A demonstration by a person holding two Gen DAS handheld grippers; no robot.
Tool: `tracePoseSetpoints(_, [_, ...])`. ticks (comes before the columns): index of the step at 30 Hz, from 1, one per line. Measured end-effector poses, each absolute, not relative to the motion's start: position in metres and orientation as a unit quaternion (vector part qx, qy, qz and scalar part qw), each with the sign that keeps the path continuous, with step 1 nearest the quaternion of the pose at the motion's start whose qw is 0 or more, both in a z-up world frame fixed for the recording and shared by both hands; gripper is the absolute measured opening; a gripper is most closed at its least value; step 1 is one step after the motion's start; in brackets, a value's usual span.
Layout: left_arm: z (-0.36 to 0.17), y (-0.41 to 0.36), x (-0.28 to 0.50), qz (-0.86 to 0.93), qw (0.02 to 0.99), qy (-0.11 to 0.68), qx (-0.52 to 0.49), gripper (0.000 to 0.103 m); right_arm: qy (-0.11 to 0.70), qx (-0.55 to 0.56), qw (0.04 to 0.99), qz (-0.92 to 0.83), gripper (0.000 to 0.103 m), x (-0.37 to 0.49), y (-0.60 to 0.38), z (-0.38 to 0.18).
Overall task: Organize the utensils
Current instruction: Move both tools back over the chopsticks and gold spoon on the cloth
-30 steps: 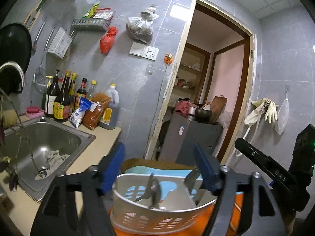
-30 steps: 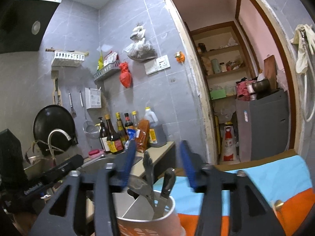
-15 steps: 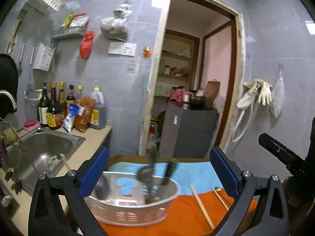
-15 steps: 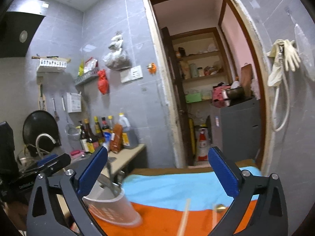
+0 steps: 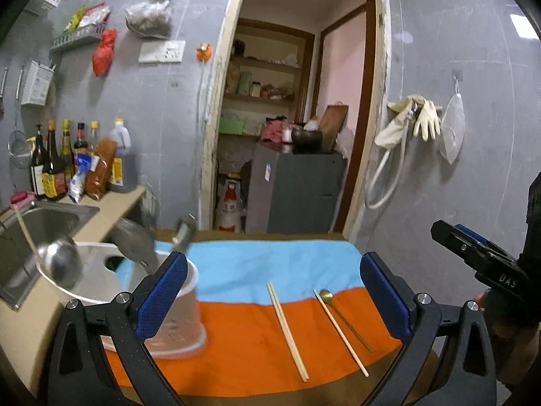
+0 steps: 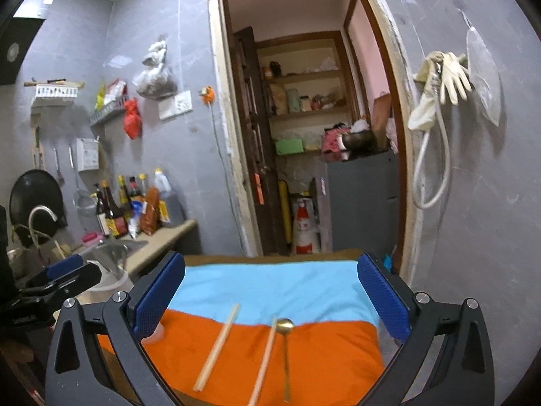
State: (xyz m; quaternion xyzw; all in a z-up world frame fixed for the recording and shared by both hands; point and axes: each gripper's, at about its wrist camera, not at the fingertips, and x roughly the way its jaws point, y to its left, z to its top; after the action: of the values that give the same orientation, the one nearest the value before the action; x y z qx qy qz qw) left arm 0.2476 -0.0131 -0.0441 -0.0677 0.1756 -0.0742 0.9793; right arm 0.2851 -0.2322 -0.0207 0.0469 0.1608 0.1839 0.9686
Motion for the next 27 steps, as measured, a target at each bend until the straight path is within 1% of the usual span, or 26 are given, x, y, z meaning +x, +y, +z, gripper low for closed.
tracePoseSetpoints(9, [-0.083, -0.037, 0.272, -0.079, 0.969, 0.229, -0.057, 0.1, 0.204, 0.05, 0.962, 0.176, 0.103, 0.3, -0.254, -0.056])
tracePoseSetpoints(15, [-0.109, -0.04, 0.295, -0.08, 0.956, 0.273, -0.063, 0.1, 0.25, 0.057, 0.95, 0.18, 0.103, 0.314, -0.261, -0.081])
tracePoseSetpoints(19, [-0.121, -0.038, 0.309, -0.078, 0.948, 0.298, -0.08, 0.1, 0.277, 0.06, 0.939, 0.193, 0.101, 0.321, -0.26, -0.095])
tracePoseSetpoints(22, [-0.13, -0.036, 0.318, -0.072, 0.943, 0.315, -0.083, 0.1, 0.292, 0.058, 0.933, 0.203, 0.096, 0.327, -0.257, -0.103])
tracePoseSetpoints(25, [-0.136, -0.036, 0.325, -0.069, 0.938, 0.328, -0.088, 0.099, 0.304, 0.052, 0.926, 0.218, 0.088, 0.331, -0.252, -0.11])
tracePoseSetpoints(27, [-0.14, -0.035, 0.329, -0.069, 0.935, 0.336, -0.093, 0.099, 0.312, 0.047, 0.922, 0.227, 0.077, 0.334, -0.247, -0.113])
